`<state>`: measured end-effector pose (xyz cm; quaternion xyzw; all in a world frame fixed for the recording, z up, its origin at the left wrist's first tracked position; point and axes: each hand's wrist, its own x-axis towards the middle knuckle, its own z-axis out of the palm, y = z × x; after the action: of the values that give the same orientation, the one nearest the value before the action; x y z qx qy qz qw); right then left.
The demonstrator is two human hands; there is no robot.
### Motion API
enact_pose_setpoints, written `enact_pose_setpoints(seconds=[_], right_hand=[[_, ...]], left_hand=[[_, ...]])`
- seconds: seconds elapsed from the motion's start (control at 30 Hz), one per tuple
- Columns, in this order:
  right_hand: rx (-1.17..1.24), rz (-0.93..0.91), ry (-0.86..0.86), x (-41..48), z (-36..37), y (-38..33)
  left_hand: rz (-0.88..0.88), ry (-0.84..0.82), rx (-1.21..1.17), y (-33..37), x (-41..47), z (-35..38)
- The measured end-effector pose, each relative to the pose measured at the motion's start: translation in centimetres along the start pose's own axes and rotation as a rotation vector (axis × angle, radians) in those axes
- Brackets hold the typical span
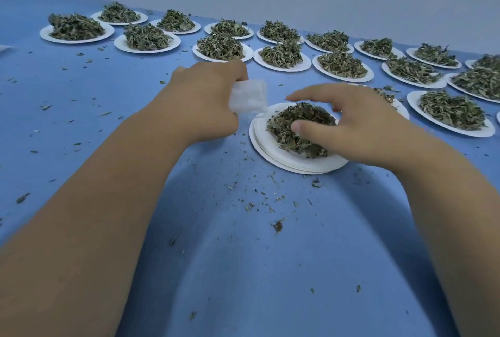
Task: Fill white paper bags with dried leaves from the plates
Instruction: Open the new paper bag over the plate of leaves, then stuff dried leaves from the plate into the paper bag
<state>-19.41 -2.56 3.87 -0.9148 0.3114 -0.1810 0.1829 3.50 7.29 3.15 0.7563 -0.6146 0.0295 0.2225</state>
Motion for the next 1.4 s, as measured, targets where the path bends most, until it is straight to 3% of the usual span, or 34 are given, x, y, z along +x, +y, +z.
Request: enact_pose_setpoints(seconds=[0.07,0.23,0.4,0.67,0.77,0.87,1.03,1.2,1.4], right_hand=[[-0.063,-0.004,-0.051,0.2,0.4,0.4],[-0.042,0.018,0.062,0.6,0.5,0.8],[-0.074,0.095,-0.01,0.7,0.4,1.3],[0.048,0.054,0.27,0.4,-0.5,1.1],[0.104,0.072,0.182,0.3,-0.6,1.2],[-0.059,0.096,-0.021,0.2,-0.2,1.1],[-0.072,0.09,0.141,0.5,-0.2,0.9],[0.129,0.073,0.272,0.3,-0.8,0.6],[0.36,-0.024,0.295,0.5,0.2,-0.8]], left_hand=[[-0.011,-0.024,0.064,0.0,0.1,0.2],[0.003,0.041,0.071,0.9,0.2,1.1],[0.03,0.102,0.1,1.6,0.5,1.8],[0.02,0.058,0.117,1.6,0.5,1.9],[0.02,0.024,0.131,1.8,0.5,1.9],[0.015,0.01,0.141,2.0,0.5,2.0],[0.025,0.005,0.133,2.1,0.5,2.1],[0.042,0.039,0.091,2.1,0.4,2.2],[0.071,0.079,0.071,2.7,0.4,2.5]])
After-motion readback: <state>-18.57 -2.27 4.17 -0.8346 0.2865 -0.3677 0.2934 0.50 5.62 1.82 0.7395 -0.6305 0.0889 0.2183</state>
